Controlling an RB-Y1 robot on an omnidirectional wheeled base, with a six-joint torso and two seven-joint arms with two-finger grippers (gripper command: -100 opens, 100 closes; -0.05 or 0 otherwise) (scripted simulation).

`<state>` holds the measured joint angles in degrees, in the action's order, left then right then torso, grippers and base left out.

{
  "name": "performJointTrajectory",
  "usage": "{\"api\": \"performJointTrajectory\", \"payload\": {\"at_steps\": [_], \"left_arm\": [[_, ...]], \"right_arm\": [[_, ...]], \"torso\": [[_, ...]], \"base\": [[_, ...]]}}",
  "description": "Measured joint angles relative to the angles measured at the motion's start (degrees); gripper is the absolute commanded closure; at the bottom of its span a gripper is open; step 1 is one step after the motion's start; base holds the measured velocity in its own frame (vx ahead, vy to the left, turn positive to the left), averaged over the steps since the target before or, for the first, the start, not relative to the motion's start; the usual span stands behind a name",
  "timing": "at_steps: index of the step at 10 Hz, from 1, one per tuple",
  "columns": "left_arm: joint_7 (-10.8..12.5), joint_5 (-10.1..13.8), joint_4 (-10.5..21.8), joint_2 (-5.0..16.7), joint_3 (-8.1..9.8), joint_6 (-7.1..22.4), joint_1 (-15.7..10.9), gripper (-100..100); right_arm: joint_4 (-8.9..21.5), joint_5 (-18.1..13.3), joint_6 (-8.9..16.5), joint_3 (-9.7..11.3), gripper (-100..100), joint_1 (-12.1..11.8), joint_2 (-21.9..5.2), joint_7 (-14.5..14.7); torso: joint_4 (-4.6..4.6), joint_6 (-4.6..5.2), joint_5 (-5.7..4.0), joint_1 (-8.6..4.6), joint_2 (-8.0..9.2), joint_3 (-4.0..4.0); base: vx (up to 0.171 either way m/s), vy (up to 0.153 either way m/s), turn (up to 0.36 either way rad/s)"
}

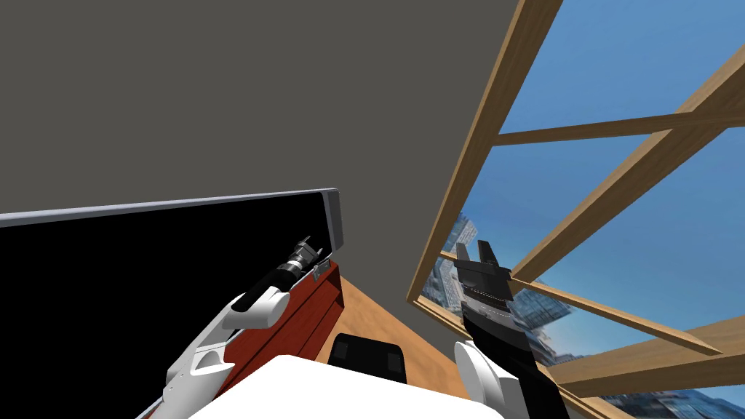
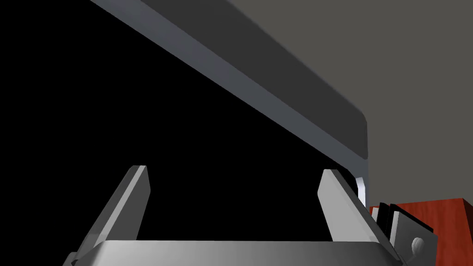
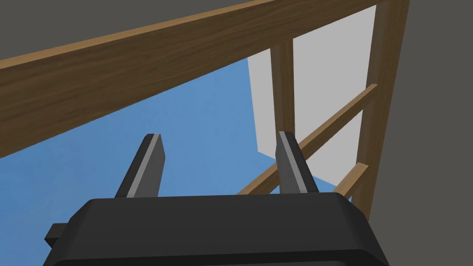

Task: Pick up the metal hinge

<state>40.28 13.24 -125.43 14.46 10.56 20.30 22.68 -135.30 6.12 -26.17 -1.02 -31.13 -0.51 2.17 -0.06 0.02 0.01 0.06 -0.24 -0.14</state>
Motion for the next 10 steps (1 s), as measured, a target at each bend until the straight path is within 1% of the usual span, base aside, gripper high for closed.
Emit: {"api": "performJointTrajectory", "payload": {"at_steps": [1,3,4,5,7,9,10], "left_arm": [[0.6,0.3,-0.2,-0.3,0.03,1.6,0.4,-100],[2.4,2.0,1.0,0.1,0.97,5.2,-0.1,-100],[2.6,2.1,1.4,0.1,1.05,6.6,-0.5,-100],[3.4,3.2,2.6,0.6,1.58,7.9,-0.8,-100],[4.2,3.8,2.5,0.5,1.84,10.6,-0.4,-100],[5.4,5.0,3.5,0.5,2.37,13.4,-0.6,-100],[5.7,5.2,3.5,0.7,2.56,14.6,-0.7,-100]], "right_arm": [[0.0,0.0,0.0,0.0,0,0.0,0.0,0.0],[0.0,0.0,0.0,0.0,0,0.0,0.0,0.0],[0.0,0.0,0.0,0.0,0,0.0,0.0,0.0],[0.0,0.0,0.0,0.0,0,0.0,0.0,0.0],[0.0,0.0,0.0,0.0,0,0.0,0.0,0.0],[0.0,0.0,0.0,0.0,0,0.0,0.0,0.0],[0.0,0.0,0.0,0.0,0,0.0,0.0,0.0]], "torso": [[0.0,0.01,0.0,-0.01,0.0,0.0],[-0.01,0.01,0.0,0.01,-0.01,-0.01],[0.01,0.01,0.0,0.01,0.09,0.04],[0.01,0.01,0.01,0.03,0.05,0.03],[0.02,0.01,0.0,0.0,0.11,0.05],[0.0,0.01,0.01,0.04,0.03,0.01],[0.02,0.01,0.0,0.01,0.1,0.05]], "base": [[0.065,0.003,0.011],[0.037,0.005,0.003],[0.042,0.01,0.0],[0.047,0.008,0.001],[0.036,0.008,-0.004],[0.037,0.011,-0.002],[0.04,0.01,-0.02]]}}
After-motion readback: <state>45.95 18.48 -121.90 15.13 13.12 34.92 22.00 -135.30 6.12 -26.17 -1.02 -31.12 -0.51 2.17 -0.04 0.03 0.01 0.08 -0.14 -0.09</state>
